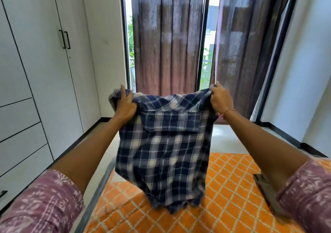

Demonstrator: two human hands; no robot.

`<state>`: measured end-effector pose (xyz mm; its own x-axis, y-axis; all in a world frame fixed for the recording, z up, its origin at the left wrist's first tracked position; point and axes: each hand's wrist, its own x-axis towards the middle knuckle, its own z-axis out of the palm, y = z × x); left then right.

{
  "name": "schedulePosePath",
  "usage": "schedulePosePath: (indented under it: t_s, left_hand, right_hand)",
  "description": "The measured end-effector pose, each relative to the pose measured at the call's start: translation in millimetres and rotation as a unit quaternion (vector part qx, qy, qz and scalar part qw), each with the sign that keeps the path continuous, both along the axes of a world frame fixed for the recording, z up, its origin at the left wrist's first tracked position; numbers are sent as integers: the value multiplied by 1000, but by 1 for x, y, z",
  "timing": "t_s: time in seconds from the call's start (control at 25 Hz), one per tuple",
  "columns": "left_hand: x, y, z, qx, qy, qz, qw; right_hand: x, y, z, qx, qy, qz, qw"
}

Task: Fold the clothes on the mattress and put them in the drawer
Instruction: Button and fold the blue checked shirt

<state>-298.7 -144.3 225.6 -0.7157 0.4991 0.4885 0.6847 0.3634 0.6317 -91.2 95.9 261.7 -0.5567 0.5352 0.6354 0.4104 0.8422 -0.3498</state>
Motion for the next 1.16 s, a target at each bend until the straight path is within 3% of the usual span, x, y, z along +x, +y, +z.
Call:
schedulePosePath:
  t_s: [0.12,0.2,0.24,0.4,0.48,0.52,0.56,0.6,0.68,0.76,0.88,0.96,1.0,1.08,1.16]
  left_hand:
    - [8,-6,13,110,119,106,981]
    - [4,-16,13,-1,207,193,959]
    - [5,-20,7,-90,204,218,950]
    - [38,-30,-45,-269,-14,236,934]
    - [48,-37,-73,-318,-121,214,916]
    - [50,-40,-84,-322,-191,190,907]
    - [51,-41,-92,-281,-282,145,906]
    - [52,-39,-100,-192,-379,83,901]
    - [52,-29,-112,11,-512,-7,859]
    - [42,-6,-125,134,-574,-54,806]
    - [20,30,-137,195,-623,-97,751]
    - [-7,59,-133,249,-619,-74,742]
    - [-23,73,-124,268,-601,-53,751]
    - [-52,94,-98,291,-527,-5,798]
    - [-76,105,-59,324,-441,22,837]
  right_hand:
    - [7,2,14,77,125,-36,988]
    - [13,8,14,128,110,-94,981]
    - [18,9,8,126,73,-115,983]
    - [36,-6,-50,4,-123,-158,980]
    - [37,-18,-82,-140,-137,-116,974]
    - [34,-21,-95,-251,-96,-81,960]
    - [31,-22,-103,-383,-28,-40,922]
    - [26,-21,-108,-512,59,-5,857]
    - [15,-18,-117,-643,170,29,746]
    - [-7,-6,-132,-685,190,43,702]
    - [-49,6,-153,-720,201,37,663]
    - [-82,20,-152,-692,227,16,685]
    - [-98,30,-147,-647,236,13,725]
    - [-123,53,-124,-530,248,30,810]
    - [-138,72,-83,-455,286,90,838]
